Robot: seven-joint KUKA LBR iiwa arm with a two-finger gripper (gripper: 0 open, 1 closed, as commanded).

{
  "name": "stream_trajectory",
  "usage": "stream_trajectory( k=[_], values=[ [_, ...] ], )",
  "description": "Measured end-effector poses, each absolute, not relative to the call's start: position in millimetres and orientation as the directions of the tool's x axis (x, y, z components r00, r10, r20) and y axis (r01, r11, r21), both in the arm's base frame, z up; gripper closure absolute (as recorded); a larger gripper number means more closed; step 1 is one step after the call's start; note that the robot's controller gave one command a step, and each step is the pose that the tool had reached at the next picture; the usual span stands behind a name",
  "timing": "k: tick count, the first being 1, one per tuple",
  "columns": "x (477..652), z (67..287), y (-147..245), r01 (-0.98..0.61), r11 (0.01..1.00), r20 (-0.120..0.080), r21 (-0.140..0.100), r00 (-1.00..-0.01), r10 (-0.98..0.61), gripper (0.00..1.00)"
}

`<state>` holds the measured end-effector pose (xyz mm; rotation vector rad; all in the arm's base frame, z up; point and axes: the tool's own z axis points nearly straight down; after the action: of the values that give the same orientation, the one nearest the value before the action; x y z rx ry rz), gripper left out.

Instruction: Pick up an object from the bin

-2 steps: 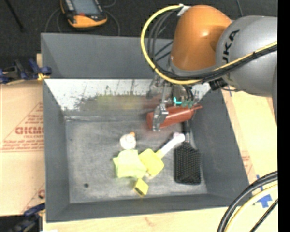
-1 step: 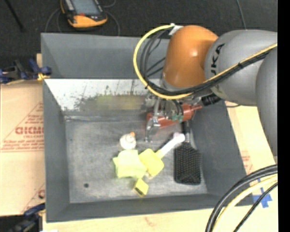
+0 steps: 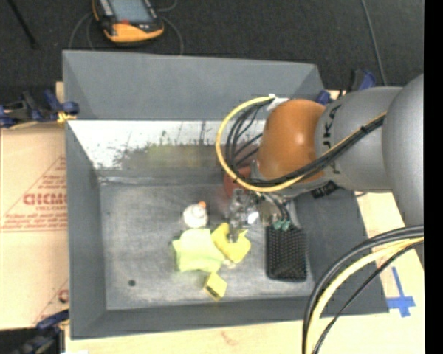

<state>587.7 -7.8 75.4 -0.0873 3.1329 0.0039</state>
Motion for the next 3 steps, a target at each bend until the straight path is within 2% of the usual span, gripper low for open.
stream_trajectory(
  k=[2,3],
  values=[
    [588.0,75.3,-7.8,-0.062,0.998,-0.008,0.002,-0.998,-0.062,1.0],
    [601.4,124.5,-34.5,-0.218,0.976,0.003,0.001,-0.976,-0.218,1.0]
  ],
)
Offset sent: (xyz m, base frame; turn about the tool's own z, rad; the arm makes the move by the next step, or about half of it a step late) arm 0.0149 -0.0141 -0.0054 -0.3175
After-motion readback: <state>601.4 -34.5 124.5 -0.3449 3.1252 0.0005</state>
